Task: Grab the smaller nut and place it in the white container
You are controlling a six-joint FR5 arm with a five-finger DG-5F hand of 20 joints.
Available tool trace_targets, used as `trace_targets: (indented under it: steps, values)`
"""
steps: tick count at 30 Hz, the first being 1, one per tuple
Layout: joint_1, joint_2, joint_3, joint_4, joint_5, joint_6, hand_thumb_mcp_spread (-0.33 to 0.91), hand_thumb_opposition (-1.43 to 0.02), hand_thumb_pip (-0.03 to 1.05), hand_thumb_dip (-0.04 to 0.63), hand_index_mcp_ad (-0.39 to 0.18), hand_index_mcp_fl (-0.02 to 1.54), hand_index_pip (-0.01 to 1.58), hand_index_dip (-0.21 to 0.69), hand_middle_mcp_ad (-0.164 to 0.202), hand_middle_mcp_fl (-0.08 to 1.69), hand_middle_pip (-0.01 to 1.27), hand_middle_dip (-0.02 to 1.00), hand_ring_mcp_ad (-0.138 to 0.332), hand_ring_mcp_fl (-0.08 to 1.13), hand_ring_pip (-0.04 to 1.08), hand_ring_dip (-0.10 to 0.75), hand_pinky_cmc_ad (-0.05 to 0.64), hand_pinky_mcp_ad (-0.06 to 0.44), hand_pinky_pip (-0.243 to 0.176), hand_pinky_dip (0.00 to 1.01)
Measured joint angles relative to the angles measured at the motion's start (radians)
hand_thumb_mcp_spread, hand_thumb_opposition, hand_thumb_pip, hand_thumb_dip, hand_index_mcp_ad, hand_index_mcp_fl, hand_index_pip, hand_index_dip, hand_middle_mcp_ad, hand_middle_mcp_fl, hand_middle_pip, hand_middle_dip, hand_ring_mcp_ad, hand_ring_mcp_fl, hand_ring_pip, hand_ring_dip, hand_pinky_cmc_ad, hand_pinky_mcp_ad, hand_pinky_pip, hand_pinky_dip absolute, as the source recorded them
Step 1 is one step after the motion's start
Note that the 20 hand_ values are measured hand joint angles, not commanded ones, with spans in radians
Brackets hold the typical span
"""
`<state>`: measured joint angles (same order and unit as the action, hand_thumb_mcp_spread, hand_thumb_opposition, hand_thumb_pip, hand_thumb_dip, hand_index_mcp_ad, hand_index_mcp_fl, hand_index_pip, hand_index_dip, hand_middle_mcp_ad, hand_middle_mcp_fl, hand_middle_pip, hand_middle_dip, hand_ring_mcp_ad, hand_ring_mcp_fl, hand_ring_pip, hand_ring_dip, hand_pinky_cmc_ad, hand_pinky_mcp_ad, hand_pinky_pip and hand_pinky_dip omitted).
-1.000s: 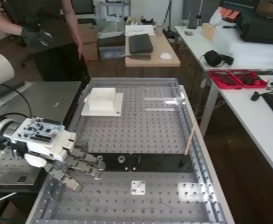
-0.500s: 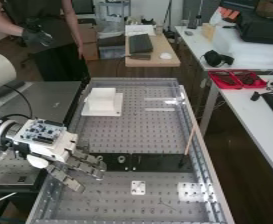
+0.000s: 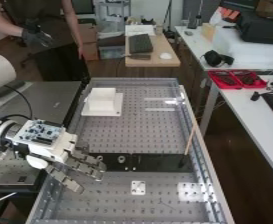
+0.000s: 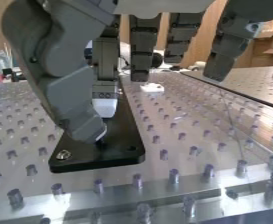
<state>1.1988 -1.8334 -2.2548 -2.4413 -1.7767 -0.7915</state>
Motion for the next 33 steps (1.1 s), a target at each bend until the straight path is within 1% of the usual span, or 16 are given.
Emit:
trace_targets:
  steps: [11,24,29,33]
  values:
    - [0.002,0.002,-0.003,-0.004,0.004,0.0,0.46,-0.87,0.7,0.269,-0.154,0.05,1.56,0.251,0.0,0.22,0.12,0.22,0.082,0.0,0.11,0.119,0.353,0.293,-0.024,0.36]
    - [0.001,-0.009,0.002,-0.006,0.001,-0.004,0.46,-0.87,0.7,0.269,-0.154,0.05,1.56,0.251,0.0,0.22,0.12,0.22,0.082,0.0,0.11,0.119,0.351,0.293,-0.024,0.36]
    - [-0.003,-0.012,0.006,-0.01,-0.003,-0.008,0.46,-0.87,0.7,0.269,-0.154,0.08,1.56,0.251,0.0,0.22,0.12,0.22,0.086,0.0,0.11,0.119,0.351,0.293,-0.024,0.36]
    - [-0.007,-0.016,0.01,-0.009,-0.006,-0.011,0.46,-0.87,0.7,0.269,-0.154,0.08,1.56,0.251,0.002,0.22,0.12,0.22,0.082,0.02,0.11,0.119,0.351,0.293,-0.024,0.36]
